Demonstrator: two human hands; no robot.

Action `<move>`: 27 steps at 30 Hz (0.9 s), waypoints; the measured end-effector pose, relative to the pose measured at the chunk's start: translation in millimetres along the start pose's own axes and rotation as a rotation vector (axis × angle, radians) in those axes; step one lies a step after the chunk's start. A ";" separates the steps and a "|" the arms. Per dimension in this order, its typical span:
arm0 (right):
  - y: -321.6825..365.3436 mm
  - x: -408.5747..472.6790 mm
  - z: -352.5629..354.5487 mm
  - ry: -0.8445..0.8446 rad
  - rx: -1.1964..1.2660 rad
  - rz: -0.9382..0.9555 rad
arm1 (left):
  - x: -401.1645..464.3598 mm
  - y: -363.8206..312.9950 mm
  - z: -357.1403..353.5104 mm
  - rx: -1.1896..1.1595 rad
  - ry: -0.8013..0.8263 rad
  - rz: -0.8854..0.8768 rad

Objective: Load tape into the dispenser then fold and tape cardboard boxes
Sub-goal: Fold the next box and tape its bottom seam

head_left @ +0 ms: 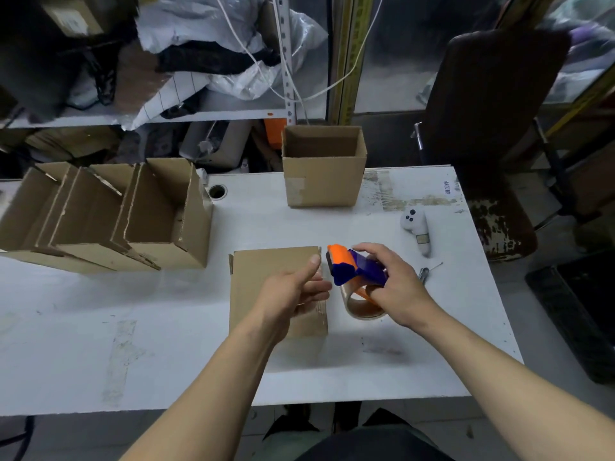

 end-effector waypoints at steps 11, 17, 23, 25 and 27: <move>17.6 -13.5 -6.0 0.102 -0.107 0.193 | -17.3 -12.3 9.8 -0.050 -0.091 -0.072; 16.1 -15.1 -7.0 0.074 -0.089 0.199 | -17.7 -15.8 18.1 0.181 -0.224 -0.211; -1.6 -8.4 16.3 0.036 -0.111 0.144 | -12.7 -44.0 56.5 0.264 -0.344 -0.301; -4.6 -7.9 15.2 0.050 -0.154 0.158 | -14.0 -54.5 53.5 0.384 -0.326 -0.333; -0.1 -4.5 7.3 0.017 -0.345 0.246 | -23.1 -71.3 24.9 0.773 -0.313 -0.455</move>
Point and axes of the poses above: each hand's wrist, its own x-axis towards the middle knuckle, its own z-axis out of the back of the hand, y = z × x, the point moved 9 cm from there along x, towards the middle knuckle, and after that the axes turned 2 degrees about -z, right-handed, at the moved point
